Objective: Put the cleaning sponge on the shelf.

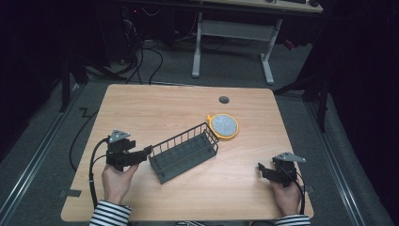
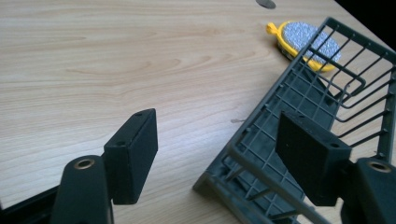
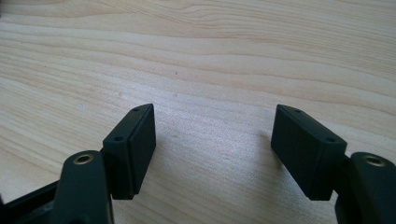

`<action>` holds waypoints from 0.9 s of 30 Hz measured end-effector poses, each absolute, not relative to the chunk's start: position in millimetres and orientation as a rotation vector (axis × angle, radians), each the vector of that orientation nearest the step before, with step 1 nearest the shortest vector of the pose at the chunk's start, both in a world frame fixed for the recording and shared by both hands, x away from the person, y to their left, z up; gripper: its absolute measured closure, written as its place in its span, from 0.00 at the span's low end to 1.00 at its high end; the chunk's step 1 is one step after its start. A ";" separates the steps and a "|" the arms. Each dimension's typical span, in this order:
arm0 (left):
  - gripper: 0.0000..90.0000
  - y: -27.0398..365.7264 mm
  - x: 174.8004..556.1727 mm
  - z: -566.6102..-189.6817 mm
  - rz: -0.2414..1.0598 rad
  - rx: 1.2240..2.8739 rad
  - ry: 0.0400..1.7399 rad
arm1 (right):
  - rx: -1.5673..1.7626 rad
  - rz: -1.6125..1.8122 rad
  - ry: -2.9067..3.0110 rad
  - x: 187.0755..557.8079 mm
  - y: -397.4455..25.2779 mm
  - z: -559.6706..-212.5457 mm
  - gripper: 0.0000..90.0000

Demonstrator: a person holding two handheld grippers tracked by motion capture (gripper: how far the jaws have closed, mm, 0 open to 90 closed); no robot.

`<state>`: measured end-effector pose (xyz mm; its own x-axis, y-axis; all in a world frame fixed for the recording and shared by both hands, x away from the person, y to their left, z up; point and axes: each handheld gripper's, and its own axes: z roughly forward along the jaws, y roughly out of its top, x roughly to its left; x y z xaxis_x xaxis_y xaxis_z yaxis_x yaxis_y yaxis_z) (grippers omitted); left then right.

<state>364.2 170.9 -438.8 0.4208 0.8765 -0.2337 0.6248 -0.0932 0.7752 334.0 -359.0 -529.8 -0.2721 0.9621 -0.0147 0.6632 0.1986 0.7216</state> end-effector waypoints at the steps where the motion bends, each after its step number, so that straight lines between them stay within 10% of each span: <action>1: 0.34 174.8 363.3 -438.9 0.368 1.797 1.293 | 1.511 0.844 2.010 334.0 -359.0 -529.8 0.35; 27: 0.38 212.2 371.0 -499.4 0.481 1.826 1.408 | 1.478 0.859 2.036 332.2 -354.7 -529.7 0.39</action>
<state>371.0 212.2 -499.4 0.3191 0.9354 -0.1525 0.6462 -0.0971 0.7570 332.2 -354.7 -529.7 -0.3030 0.9528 -0.0171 0.6524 0.2204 0.7251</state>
